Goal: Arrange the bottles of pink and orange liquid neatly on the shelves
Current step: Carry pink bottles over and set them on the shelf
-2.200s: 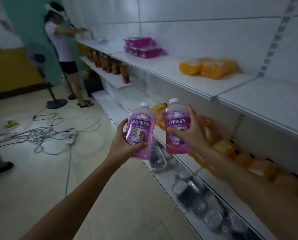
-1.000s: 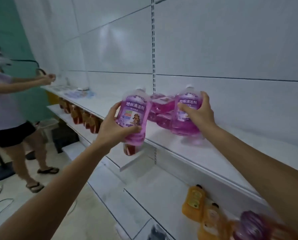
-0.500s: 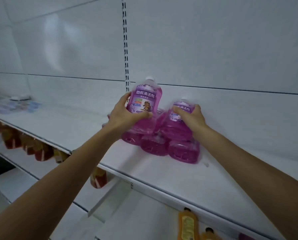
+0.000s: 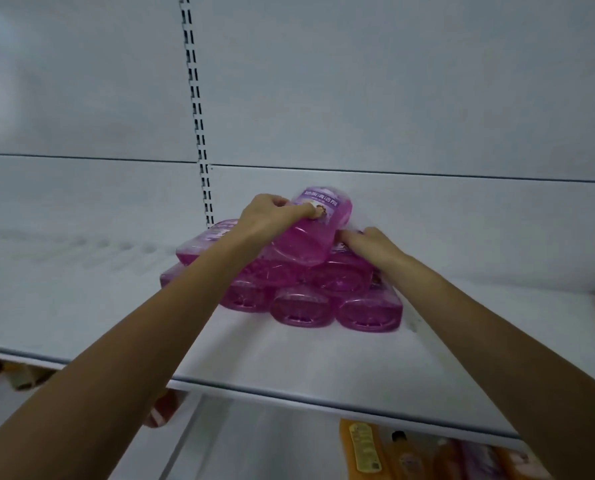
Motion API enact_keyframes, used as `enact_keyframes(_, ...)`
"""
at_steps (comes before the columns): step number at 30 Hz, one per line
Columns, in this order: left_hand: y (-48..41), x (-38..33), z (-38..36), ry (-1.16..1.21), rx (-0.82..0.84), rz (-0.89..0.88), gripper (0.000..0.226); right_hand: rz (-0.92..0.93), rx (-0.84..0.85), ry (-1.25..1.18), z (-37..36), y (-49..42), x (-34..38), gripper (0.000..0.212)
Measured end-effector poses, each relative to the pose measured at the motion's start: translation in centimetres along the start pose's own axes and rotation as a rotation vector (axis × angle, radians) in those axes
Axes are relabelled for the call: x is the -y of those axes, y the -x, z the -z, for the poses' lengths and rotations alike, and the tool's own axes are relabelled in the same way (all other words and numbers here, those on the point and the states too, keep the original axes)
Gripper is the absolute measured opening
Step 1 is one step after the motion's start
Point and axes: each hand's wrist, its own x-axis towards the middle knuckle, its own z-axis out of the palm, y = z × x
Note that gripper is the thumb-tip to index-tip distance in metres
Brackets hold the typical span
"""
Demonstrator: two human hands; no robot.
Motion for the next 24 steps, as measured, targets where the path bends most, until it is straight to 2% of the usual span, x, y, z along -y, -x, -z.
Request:
enact_keyframes(2,-0.1,-0.2,-0.1,-0.078,-0.016,-0.008,0.046,0.005,-0.062,-0.149,-0.3,0.5,-0.2,0.037)
enact_keyframes(3,-0.3,-0.1,-0.2,-0.090,-0.021,-0.008,0.047,0.004,-0.104,-0.274,-0.4,0.8,-0.2,0.028)
enact_keyframes(5,-0.3,-0.3,-0.8,-0.095,-0.011,-0.025,0.056,-0.007,-0.193,-0.507,-0.3,1.1,-0.1,0.029)
enact_keyframes(6,-0.1,-0.4,-1.0,-0.098,-0.015,-0.043,0.059,-0.002,-0.227,-0.544,-0.3,1.3,0.0,0.031)
enact_keyframes(8,0.1,-0.5,-1.3,-0.121,-0.051,-0.088,0.048,0.024,-0.268,-0.428,-0.2,2.1,0.1,0.041)
enact_keyframes(10,0.6,-0.3,-0.9,-0.167,-0.127,-0.169,0.038,0.126,-0.322,-0.235,0.1,3.1,-0.4,0.047)
enact_keyframes(12,1.1,-0.2,-0.1,-0.221,-0.196,-0.306,0.038,0.269,-0.398,-0.053,0.8,4.1,-1.5,0.051)
enact_keyframes(14,1.8,-0.5,0.3,-0.277,-0.229,-0.455,0.036,0.315,-0.467,0.065,2.0,4.7,-2.5,0.056)
enact_keyframes(18,4.4,-1.8,-1.2,-0.332,-0.227,-0.649,0.039,0.258,-0.585,0.134,5.1,6.6,-4.4,0.052)
enact_keyframes(24,8.6,-3.6,-6.9,-0.311,-0.039,-0.775,0.037,0.144,-0.688,0.224,10.2,11.6,-8.1,0.053)
